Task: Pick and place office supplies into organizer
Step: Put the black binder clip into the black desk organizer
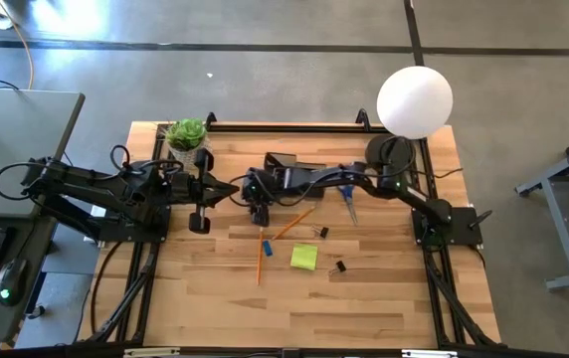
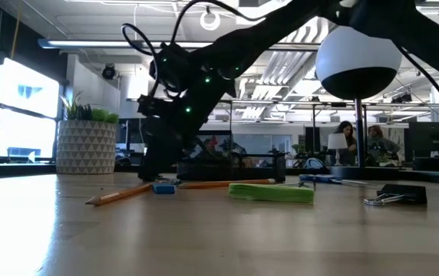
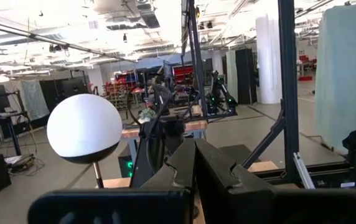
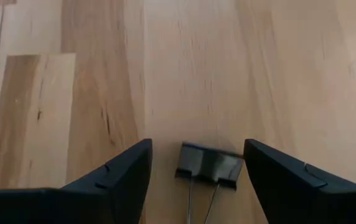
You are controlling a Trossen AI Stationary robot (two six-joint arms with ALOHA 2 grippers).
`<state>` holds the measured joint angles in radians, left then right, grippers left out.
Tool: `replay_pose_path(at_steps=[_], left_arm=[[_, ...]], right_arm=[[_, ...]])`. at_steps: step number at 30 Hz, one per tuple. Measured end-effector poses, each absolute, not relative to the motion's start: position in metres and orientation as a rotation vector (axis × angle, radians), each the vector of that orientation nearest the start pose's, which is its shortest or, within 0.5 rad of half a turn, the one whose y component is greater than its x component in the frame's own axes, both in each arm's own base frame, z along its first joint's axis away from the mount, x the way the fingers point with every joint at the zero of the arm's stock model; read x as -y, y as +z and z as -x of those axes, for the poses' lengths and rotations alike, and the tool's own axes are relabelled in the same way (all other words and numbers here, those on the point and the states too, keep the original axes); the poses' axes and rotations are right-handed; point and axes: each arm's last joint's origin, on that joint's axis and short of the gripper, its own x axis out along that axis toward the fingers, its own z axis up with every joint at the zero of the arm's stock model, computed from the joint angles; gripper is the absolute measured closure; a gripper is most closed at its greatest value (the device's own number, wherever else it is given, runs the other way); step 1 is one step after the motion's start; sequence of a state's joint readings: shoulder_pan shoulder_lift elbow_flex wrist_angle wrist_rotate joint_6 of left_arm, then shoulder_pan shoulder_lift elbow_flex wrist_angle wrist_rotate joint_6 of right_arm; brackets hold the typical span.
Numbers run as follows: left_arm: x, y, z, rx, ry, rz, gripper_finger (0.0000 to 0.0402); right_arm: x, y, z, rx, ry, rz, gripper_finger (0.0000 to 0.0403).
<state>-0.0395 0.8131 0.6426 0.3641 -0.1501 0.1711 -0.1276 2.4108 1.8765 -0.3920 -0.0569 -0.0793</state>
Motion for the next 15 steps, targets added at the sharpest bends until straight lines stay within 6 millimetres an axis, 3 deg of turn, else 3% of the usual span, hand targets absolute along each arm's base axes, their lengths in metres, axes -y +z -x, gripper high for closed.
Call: replay_pose_path(at_steps=[15], left_arm=[[0.0030,0.3313,-0.1848,0.182,0.126,-0.152,0.0401]], right_arm=[[0.0659,0.1255,-0.5115,-0.972,-0.066,-0.062,0.0153]])
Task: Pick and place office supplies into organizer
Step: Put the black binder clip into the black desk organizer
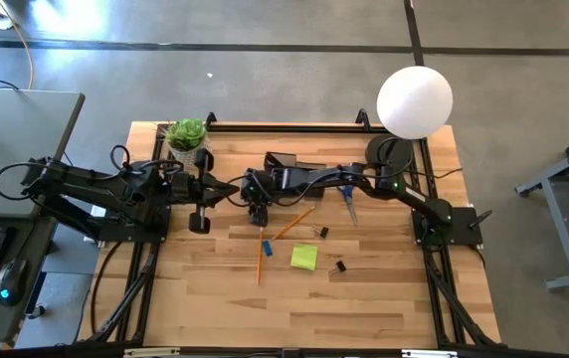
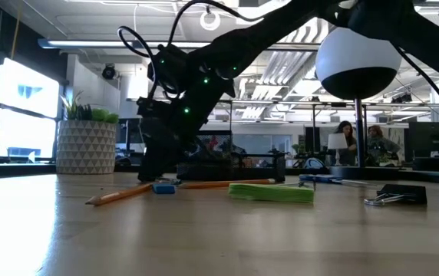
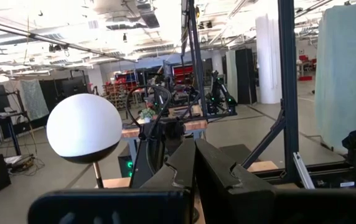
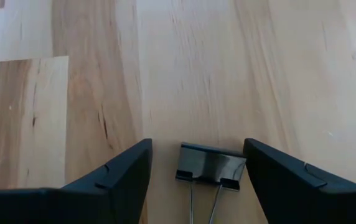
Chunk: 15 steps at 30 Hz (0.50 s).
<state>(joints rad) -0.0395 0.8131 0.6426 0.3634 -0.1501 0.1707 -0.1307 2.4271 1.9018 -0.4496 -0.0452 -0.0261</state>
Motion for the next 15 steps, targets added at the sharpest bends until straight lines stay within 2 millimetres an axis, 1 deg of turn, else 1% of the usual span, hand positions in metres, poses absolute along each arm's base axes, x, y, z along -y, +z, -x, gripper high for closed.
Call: replay_pose_path(at_steps=[5,7,10,15], left_arm=[[0.0030,0.3313,-0.1848,0.182,0.126,-0.152,0.0401],[0.0030,0.3313,-0.1848,0.182,0.126,-0.151,0.0401],[0.0030,0.3313,-0.1848,0.182,0.126,-0.151,0.0401],[0.0030,0.3313,-0.1848,0.182,0.126,-0.151,0.0401]], right_arm=[[0.0655,0.1254,-0.5108,-0.980,-0.081,-0.089,0.0154],[0.0646,0.1255,-0.5103,-0.986,-0.088,-0.100,0.0161],[0.0614,0.1254,-0.5100,-0.995,-0.089,-0.095,0.0184],[0.0564,0.1281,-0.5090,-1.004,-0.081,-0.059,0.0245]])
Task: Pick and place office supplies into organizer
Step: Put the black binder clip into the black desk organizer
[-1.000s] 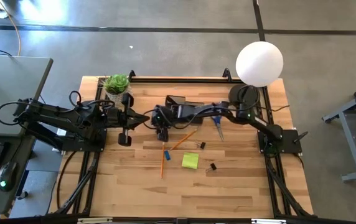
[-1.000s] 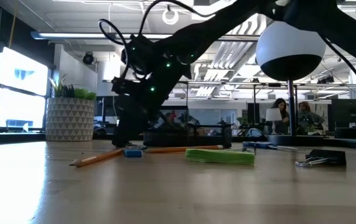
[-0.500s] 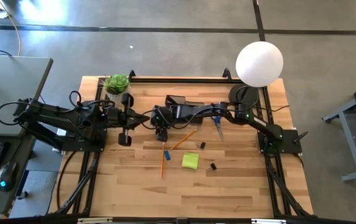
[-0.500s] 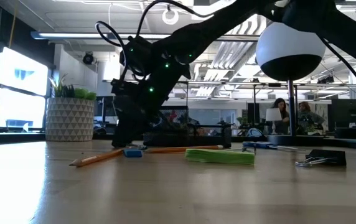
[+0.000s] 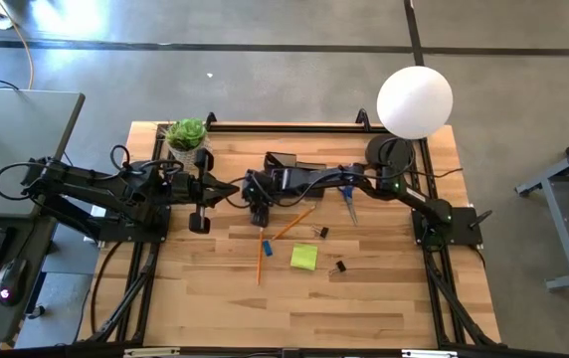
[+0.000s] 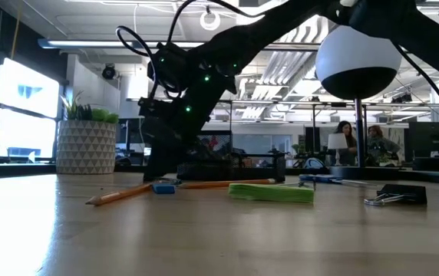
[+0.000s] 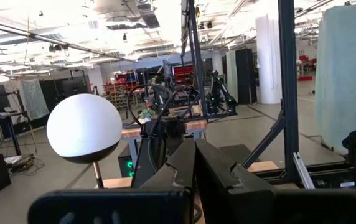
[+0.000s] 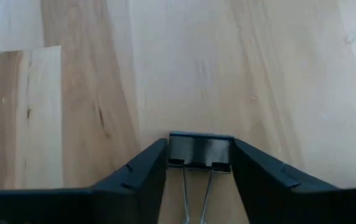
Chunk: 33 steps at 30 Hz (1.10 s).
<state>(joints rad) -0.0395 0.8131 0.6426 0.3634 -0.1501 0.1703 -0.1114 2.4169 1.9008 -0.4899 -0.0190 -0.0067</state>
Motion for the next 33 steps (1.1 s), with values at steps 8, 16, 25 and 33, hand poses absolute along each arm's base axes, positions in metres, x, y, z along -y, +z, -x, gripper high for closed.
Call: replay_pose_path(at_steps=[8,16,25,33], left_arm=[[0.003,0.331,-0.185,0.179,0.126,-0.152,0.0401],[0.003,0.330,-0.185,0.173,0.126,-0.155,0.0401],[0.003,0.330,-0.185,0.174,0.125,-0.150,0.0401],[0.003,0.329,-0.185,0.158,0.124,-0.144,0.0401]], right_arm=[[0.055,0.152,-0.500,-1.028,-0.104,0.006,0.0284],[0.043,0.221,-0.478,-1.001,-0.228,0.187,0.0260],[0.051,0.228,-0.469,-1.059,-0.260,0.249,0.0273],[0.066,0.191,-0.463,-1.104,-0.268,0.254,0.0266]])
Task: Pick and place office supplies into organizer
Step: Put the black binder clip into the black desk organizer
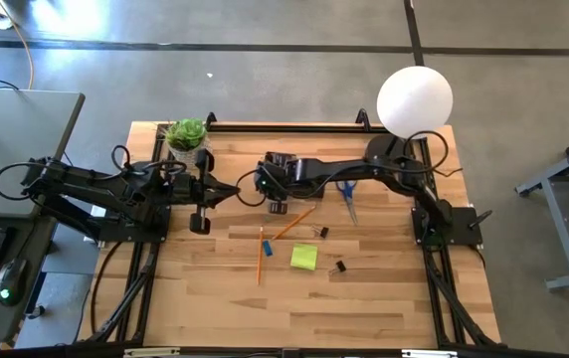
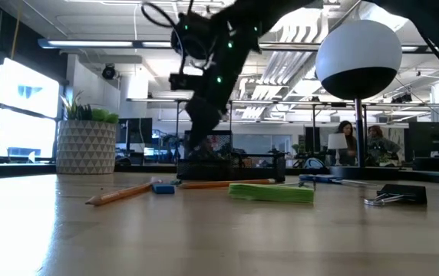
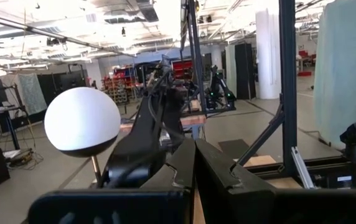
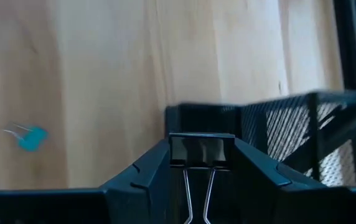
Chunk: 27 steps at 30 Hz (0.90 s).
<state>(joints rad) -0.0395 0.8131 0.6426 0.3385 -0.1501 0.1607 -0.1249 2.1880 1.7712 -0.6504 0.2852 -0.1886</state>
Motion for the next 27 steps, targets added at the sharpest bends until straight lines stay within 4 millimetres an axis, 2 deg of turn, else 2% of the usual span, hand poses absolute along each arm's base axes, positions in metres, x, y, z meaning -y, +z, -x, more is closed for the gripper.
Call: replay_pose_path(at_steps=[3,8,13,21,27], left_arm=[[0.003,0.329,-0.185,0.159,0.125,-0.155,0.0401],[0.003,0.329,-0.185,0.159,0.125,-0.160,0.0401],[0.003,0.329,-0.185,0.159,0.125,-0.160,0.0401],[0.003,0.329,-0.185,0.159,0.125,-0.160,0.0401],[0.003,0.329,-0.185,0.158,0.125,-0.162,0.0401]], right_arm=[[0.072,0.176,-0.459,-1.112,-0.295,0.258,0.0266],[0.075,0.166,-0.459,-1.066,-0.308,0.254,0.0265],[0.075,0.163,-0.457,-1.073,-0.302,0.228,0.0258],[0.071,0.163,-0.456,-1.086,-0.306,0.212,0.0226],[0.067,0.163,-0.455,-1.100,-0.298,0.205,0.0221]])
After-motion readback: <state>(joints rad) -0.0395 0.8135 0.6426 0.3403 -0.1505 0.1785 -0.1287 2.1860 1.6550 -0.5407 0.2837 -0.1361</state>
